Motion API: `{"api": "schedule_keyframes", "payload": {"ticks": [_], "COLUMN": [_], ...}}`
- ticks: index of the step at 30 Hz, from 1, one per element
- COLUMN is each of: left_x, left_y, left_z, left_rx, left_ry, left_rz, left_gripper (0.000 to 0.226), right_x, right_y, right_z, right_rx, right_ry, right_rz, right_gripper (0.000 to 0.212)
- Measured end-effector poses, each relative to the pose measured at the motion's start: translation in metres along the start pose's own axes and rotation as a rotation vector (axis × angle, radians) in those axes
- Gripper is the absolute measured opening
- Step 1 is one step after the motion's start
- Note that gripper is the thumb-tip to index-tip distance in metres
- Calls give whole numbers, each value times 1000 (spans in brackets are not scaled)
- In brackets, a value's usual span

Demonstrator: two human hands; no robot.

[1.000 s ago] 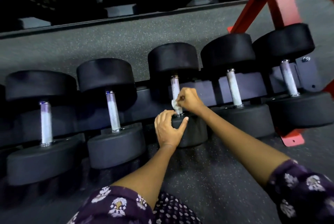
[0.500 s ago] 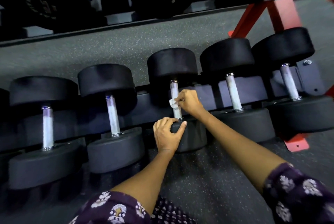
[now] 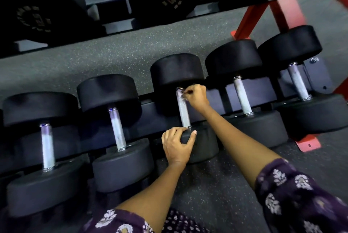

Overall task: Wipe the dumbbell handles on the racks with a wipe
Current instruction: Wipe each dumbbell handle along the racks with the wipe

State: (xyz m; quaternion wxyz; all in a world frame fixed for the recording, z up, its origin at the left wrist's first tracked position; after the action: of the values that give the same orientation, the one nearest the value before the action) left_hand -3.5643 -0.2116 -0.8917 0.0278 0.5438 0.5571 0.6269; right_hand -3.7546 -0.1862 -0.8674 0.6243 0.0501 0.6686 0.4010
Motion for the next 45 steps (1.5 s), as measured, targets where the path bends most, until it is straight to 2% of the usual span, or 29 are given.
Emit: {"api": "schedule_keyframes", "payload": {"ticks": [2, 7, 13, 18, 21, 24, 27, 29, 35, 40, 45], "left_x": [2, 1, 4, 13, 17, 19, 25, 24, 28, 29, 29], "left_y": [1, 0, 0, -2, -4, -2, -4, -3, 2, 5, 4], "left_z": [0, 0, -1, 0, 15, 29, 36, 38, 35, 35, 33], "left_rx": [13, 16, -26, -108, -162, -208, -217, -204, -149, -146, -159], "left_ry": [-6, -23, 3, -86, -328, -606, -860, -937, -895, -879, -856], "left_rz": [6, -16, -23, -57, -123, -159, -191, -173, -166, -149, -148], "left_gripper": [40, 44, 51, 59, 69, 62, 52, 48, 50, 50, 49], "right_x": [-1, 9, -6, 3, -2, -9, 1, 7, 0, 16, 4], "right_y": [-2, -13, -10, -17, -13, -18, -24, -24, -19, -28, -49], "right_z": [3, 37, -1, 34, 18, 16, 41, 50, 36, 56, 57], "right_rx": [23, -101, -15, -148, -128, -90, -160, -235, -169, -337, -467], "right_ry": [8, 46, -4, 40, 21, 48, 80, 80, 61, 7, 56], "right_rz": [7, 93, 125, 231, 199, 218, 277, 320, 275, 329, 319], "right_gripper": [11, 12, 16, 13, 12, 15, 16, 17, 16, 12, 11]}}
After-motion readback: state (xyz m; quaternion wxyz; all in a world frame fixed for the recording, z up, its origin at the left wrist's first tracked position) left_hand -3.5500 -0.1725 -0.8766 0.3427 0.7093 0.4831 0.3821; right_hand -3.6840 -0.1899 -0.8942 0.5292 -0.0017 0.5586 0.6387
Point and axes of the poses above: each hand's wrist, its own z-axis away from the middle knuckle, its own y-axis out of the back of the hand, x = y × z, the point moved 8 cm from there along -z, towards the middle knuckle, and after that the axes turned 7 degrees about -z, right-handed, at the moved point
